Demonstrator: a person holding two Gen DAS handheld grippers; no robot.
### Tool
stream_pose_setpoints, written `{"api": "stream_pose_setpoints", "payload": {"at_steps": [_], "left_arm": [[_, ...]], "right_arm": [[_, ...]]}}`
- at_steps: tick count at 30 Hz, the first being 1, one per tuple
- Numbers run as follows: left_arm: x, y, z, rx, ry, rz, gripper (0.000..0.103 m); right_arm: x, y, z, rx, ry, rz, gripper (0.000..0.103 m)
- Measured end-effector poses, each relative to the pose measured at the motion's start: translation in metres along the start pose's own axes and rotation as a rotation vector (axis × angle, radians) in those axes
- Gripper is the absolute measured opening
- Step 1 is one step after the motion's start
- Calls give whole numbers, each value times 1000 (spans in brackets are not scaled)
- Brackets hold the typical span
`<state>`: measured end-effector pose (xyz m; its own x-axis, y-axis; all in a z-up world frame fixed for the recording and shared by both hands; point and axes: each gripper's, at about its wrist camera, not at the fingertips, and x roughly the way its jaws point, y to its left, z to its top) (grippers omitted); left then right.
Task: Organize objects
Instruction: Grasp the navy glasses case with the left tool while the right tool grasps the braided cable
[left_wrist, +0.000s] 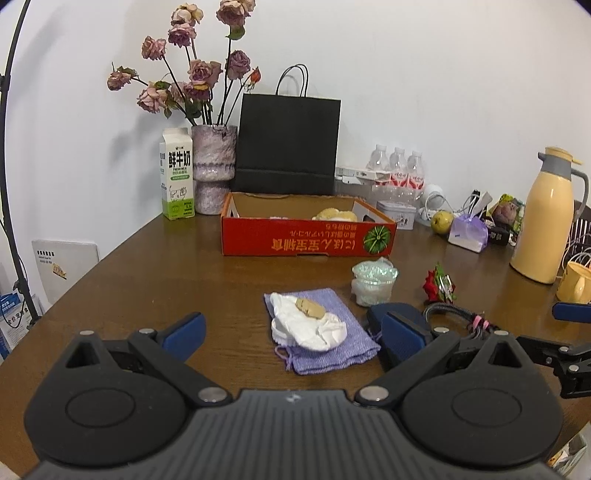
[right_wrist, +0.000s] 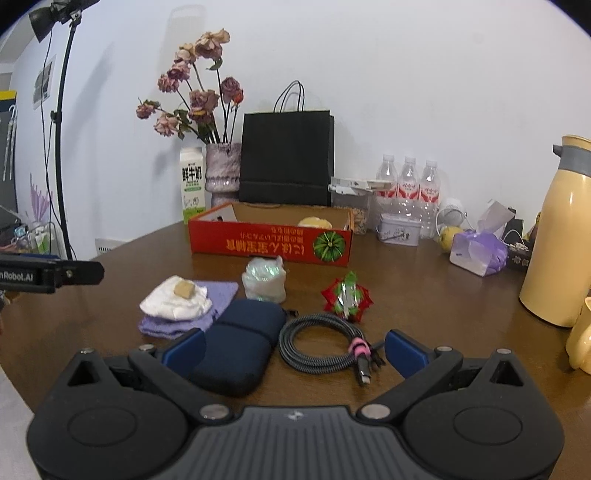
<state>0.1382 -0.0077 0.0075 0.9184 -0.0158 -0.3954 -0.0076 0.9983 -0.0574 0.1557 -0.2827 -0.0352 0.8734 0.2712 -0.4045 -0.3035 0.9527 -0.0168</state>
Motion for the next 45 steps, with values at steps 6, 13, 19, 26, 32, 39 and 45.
{"api": "stream_pose_setpoints", "payload": {"at_steps": [6,13,19,26,32,39,45], "left_arm": [[6,2,-8,-4,36,15,103],[15,0,-11,-7,70,31,103],[20,0,-11,-14,89,47,103],[21,2,-8,-23,96,74,103],[24,5,-8,-40,108,80,103],[33,-4,-6,-30,115,49,103],[50,-34,0,0,150,-38,103]], "right_arm": [[8,-12,-13,-31,61,-22,103],[26,-23,-18,-70,120,-6,103],[55,-29,-8,-137,174,28,103],[107,-28,16,-257,257,109,103],[152,-43,16,-192,345,189,103],[147,-57,2,-92,278,214,95],[133,-57,0,-70,259,181,89]]}}
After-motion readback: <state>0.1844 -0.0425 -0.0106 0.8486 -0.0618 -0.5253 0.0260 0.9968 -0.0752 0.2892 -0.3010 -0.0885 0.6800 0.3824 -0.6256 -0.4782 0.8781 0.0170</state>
